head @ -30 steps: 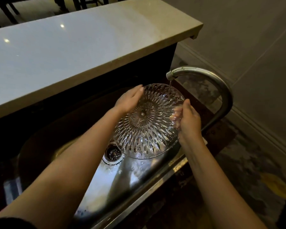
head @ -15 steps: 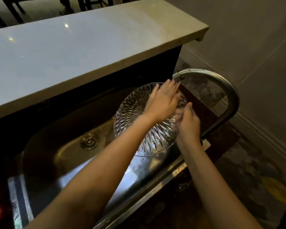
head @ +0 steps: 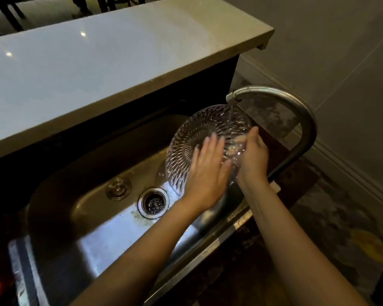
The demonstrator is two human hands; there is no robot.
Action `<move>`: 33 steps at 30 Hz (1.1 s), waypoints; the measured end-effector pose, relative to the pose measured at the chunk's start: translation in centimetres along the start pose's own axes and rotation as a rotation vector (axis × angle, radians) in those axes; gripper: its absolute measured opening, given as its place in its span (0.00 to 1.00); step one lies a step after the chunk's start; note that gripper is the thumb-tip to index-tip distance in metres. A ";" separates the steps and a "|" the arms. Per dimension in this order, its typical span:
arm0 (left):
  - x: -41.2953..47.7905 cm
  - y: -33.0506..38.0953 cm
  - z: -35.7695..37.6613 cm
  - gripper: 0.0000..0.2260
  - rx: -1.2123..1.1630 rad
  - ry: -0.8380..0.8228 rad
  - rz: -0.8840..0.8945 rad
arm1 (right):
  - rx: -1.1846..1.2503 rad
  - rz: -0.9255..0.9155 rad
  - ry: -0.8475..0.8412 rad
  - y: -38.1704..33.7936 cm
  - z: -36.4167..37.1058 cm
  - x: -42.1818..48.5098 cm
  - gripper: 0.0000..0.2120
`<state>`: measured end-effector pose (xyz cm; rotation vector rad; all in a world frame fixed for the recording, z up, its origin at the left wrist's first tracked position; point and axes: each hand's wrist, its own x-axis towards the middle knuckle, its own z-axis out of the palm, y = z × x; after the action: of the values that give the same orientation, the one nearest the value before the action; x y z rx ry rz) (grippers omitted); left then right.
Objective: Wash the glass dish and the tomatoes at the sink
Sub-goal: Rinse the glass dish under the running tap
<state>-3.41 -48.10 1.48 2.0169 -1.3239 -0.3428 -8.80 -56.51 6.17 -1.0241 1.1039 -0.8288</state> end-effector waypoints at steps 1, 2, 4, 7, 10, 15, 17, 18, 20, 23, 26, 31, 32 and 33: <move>1.5 1.2 -0.2 0.25 -0.022 0.007 0.013 | -0.005 0.015 -0.037 0.2 0.2 -0.5 0.17; 3.6 1.8 -0.8 0.24 -0.028 0.008 0.010 | -0.003 0.027 -0.067 0.4 0.3 -1.0 0.17; 8.1 1.9 -2.0 0.22 0.022 -0.004 -0.016 | 0.025 0.031 -0.079 0.5 0.5 -1.6 0.17; 12.4 -0.1 -3.4 0.20 -0.018 -0.081 -0.089 | 0.079 0.013 -0.022 -0.1 0.3 -1.8 0.17; 12.1 -4.5 -4.6 0.22 -0.166 -0.056 -0.255 | 0.092 -0.041 -0.013 -1.1 -0.4 -1.2 0.18; 2.8 -5.5 -2.0 0.25 -0.179 -0.008 -0.348 | 0.134 -0.124 0.010 -2.0 -0.2 0.3 0.16; -0.3 -2.5 -0.1 0.24 -0.059 0.055 -0.191 | 0.099 -0.119 0.005 -1.8 0.1 0.7 0.16; -0.8 -1.1 0.5 0.24 -0.034 0.074 -0.105 | 0.083 -0.097 -0.001 -1.5 0.0 0.7 0.15; 0.6 0.8 0.4 0.25 -0.030 0.077 -0.026 | 0.058 -0.031 -0.036 -0.8 -0.1 0.4 0.15; 6.2 1.1 -0.9 0.24 -0.012 0.051 -0.019 | 0.082 0.032 -0.084 0.2 -0.1 -0.5 0.14; 10.9 -1.1 -2.3 0.21 -0.013 -0.025 -0.087 | 0.034 -0.014 -0.036 0.3 0.2 -0.9 0.17; 10.1 -6.8 -4.0 0.19 -0.608 0.045 -0.593 | -0.121 -0.222 -0.193 -0.6 -0.4 -1.1 0.17; 9.3 -7.4 -4.0 0.20 -0.724 0.052 -0.663 | -0.201 -0.285 -0.238 -0.6 -0.3 -1.0 0.18; 8.6 -7.8 -4.1 0.21 -0.843 0.036 -0.724 | -0.301 -0.364 -0.275 -0.5 -0.3 -0.8 0.18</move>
<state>8.13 -52.14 0.53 1.6430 -0.2523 -0.9907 -9.29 -55.96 6.82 -1.5745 0.8311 -0.7901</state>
